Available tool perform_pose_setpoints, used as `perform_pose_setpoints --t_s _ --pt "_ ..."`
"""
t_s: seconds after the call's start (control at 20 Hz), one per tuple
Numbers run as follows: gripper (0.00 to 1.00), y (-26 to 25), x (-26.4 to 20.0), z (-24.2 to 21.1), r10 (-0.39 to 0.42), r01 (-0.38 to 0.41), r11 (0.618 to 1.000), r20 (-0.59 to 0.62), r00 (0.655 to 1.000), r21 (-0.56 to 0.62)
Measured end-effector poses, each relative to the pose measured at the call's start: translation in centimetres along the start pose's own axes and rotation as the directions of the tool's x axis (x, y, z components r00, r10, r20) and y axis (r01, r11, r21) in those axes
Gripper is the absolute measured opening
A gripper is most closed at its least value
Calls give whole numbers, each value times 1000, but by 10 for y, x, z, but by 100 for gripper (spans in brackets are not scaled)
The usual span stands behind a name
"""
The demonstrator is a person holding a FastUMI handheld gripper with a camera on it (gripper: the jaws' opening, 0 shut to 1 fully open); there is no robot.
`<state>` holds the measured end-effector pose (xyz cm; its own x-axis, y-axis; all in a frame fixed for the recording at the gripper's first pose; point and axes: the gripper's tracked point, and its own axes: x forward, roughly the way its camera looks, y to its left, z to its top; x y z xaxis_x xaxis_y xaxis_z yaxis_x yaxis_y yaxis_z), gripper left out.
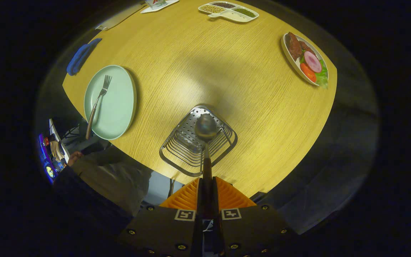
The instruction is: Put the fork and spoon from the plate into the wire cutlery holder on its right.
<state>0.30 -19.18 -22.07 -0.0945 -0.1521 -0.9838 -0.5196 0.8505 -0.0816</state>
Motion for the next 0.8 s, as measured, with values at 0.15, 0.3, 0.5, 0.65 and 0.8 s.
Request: perform_pose_setpoints --t_s 0.15,0.3,0.5,0.65,0.8 --pt "24 -1 -11 5 -4 2 999 48 999 36" --pt "35 -9 -31 7 -30 19 996 128 991 88" --pt "37 -3 -59 7 -45 8 990 252 967 144" --pt "37 18 -76 9 -30 -43 979 352 936 197" --pt "36 52 -86 9 7 -101 974 413 911 204"
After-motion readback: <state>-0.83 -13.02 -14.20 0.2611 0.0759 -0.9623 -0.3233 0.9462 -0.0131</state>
